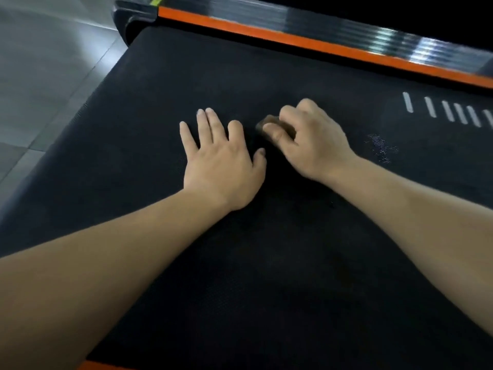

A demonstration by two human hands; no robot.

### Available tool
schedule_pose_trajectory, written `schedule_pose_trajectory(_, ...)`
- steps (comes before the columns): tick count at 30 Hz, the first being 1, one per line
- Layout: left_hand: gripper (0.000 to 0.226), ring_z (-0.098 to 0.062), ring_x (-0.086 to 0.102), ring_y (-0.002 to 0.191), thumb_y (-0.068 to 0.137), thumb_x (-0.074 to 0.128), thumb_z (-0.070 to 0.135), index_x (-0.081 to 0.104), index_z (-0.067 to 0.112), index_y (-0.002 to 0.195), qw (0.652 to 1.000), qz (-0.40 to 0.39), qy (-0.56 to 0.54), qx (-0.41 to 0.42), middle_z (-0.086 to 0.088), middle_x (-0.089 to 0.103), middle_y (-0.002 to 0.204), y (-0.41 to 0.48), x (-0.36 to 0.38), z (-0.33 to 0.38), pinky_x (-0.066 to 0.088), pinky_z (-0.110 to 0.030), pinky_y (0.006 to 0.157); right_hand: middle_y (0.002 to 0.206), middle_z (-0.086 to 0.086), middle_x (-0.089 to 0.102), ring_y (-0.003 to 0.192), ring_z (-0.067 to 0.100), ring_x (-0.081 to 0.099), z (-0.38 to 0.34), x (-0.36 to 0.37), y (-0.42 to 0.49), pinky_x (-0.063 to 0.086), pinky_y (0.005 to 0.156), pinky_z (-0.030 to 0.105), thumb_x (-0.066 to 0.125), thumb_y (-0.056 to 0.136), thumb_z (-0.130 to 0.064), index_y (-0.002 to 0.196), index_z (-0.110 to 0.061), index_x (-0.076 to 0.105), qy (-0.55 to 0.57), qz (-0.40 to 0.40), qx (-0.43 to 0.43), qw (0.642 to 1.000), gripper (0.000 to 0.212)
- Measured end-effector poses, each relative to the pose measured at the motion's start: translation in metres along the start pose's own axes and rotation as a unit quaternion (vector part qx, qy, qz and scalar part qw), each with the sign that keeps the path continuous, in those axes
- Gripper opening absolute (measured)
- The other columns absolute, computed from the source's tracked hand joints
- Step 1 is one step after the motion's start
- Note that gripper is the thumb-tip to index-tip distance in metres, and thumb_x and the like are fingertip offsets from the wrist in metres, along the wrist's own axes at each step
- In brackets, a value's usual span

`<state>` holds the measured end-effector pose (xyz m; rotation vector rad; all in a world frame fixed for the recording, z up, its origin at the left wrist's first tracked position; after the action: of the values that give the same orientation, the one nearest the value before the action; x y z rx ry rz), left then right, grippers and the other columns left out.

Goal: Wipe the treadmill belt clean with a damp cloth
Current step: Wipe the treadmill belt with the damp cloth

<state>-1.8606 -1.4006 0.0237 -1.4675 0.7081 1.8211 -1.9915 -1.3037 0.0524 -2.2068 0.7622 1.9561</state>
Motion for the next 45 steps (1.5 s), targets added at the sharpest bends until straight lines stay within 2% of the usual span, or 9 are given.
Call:
schedule_pose_trajectory(2,0.063,-0.04,-0.006,0.154,0.1,0.024,0.058,0.032,0.008,0.138,1.0,0.007,0.0,0.002,-0.031,0.005,0.164,0.001,-0.001,0.0,-0.002,-0.064,0.121,0.096,0.007,0.053,0.084,0.026,0.055,0.026,-0.002,0.019,0.037,0.064,0.031,0.042,0.099,-0.053,0.09,-0.022,0.054,-0.055,0.025,0.008,0.998,0.035)
schedule_pose_trajectory(6,0.065,-0.04,-0.007,0.154,0.1,0.023,0.058,0.03,0.009,0.142,1.0,0.013,-0.008,0.003,-0.03,0.004,0.164,0.0,-0.004,0.002,-0.003,-0.063,0.121,0.115,0.014,0.055,0.107,0.038,0.056,0.075,-0.007,0.053,0.041,0.077,0.039,0.042,0.1,-0.053,0.112,-0.02,0.061,-0.061,0.074,0.225,0.97,0.041)
schedule_pose_trajectory(13,0.062,-0.04,-0.006,0.154,0.099,0.021,0.057,0.031,0.01,0.138,1.0,0.017,0.002,-0.001,-0.031,0.005,0.164,0.0,-0.003,0.004,-0.001,-0.064,0.121,0.091,0.006,0.052,0.085,0.027,0.054,0.032,0.002,0.029,0.045,0.073,0.038,0.059,0.094,-0.044,0.093,-0.016,0.064,0.024,0.016,0.019,0.999,0.029)
schedule_pose_trajectory(19,0.064,-0.039,-0.007,0.154,0.098,0.021,0.058,0.028,0.012,0.14,1.0,0.025,-0.001,0.001,-0.03,0.004,0.164,0.001,0.0,0.003,-0.002,-0.063,0.121,0.109,0.011,0.061,0.101,0.032,0.059,0.092,-0.002,0.079,0.048,0.086,0.044,0.059,0.095,-0.045,0.108,-0.017,0.069,0.0,0.107,0.232,0.967,0.033)
schedule_pose_trajectory(25,0.073,-0.038,-0.015,0.153,0.095,0.012,0.06,0.007,0.024,0.158,1.0,0.005,0.009,0.001,-0.029,-0.004,0.165,0.001,-0.001,0.004,-0.007,-0.063,0.12,0.102,0.009,0.057,0.095,0.027,0.055,0.048,0.013,0.072,0.048,0.083,0.043,0.066,0.091,-0.041,0.109,-0.022,0.071,0.048,0.043,0.066,0.996,0.026)
schedule_pose_trajectory(31,0.072,-0.038,-0.015,0.153,0.097,0.012,0.061,0.004,0.026,0.159,1.0,0.002,0.016,0.007,-0.029,-0.006,0.165,0.002,0.0,0.004,-0.007,-0.063,0.12,0.109,0.007,0.066,0.106,0.031,0.061,0.103,0.001,0.114,0.05,0.092,0.049,0.063,0.091,-0.045,0.104,-0.023,0.07,0.017,0.106,0.278,0.955,0.026)
schedule_pose_trajectory(37,0.073,-0.038,-0.015,0.154,0.095,0.01,0.061,0.005,0.026,0.16,1.0,-0.002,0.019,0.003,-0.029,-0.005,0.165,0.002,-0.001,0.004,-0.006,-0.063,0.12,0.099,0.003,0.059,0.092,0.023,0.055,0.087,0.006,0.088,0.041,0.078,0.035,0.065,0.091,-0.043,0.106,-0.026,0.072,0.065,0.034,0.117,0.99,0.023)
schedule_pose_trajectory(42,0.074,-0.038,-0.013,0.154,0.095,0.011,0.061,0.007,0.025,0.16,1.0,0.003,0.021,0.005,-0.029,-0.004,0.165,0.002,0.0,0.004,-0.006,-0.064,0.12,0.106,0.006,0.065,0.1,0.027,0.062,0.13,-0.002,0.102,0.046,0.077,0.036,0.06,0.093,-0.047,0.101,-0.02,0.07,0.054,0.11,0.277,0.953,0.029)
schedule_pose_trajectory(45,0.073,-0.039,-0.014,0.154,0.096,0.011,0.061,0.006,0.025,0.16,1.0,-0.001,0.025,0.006,-0.029,-0.004,0.164,0.002,0.002,0.003,-0.006,-0.064,0.12,0.108,0.012,0.06,0.094,0.029,0.059,0.109,0.002,0.091,0.05,0.079,0.04,0.045,0.095,-0.06,0.093,-0.021,0.068,0.021,0.1,0.2,0.974,0.045)
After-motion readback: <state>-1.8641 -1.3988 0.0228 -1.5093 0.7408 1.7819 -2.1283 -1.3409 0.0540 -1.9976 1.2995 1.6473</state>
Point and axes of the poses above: each hand's wrist, its own y-axis towards the middle knuckle, its own x-axis out of the palm, z = x × y, the point moved 2 cm from there along y, towards the middle knuckle
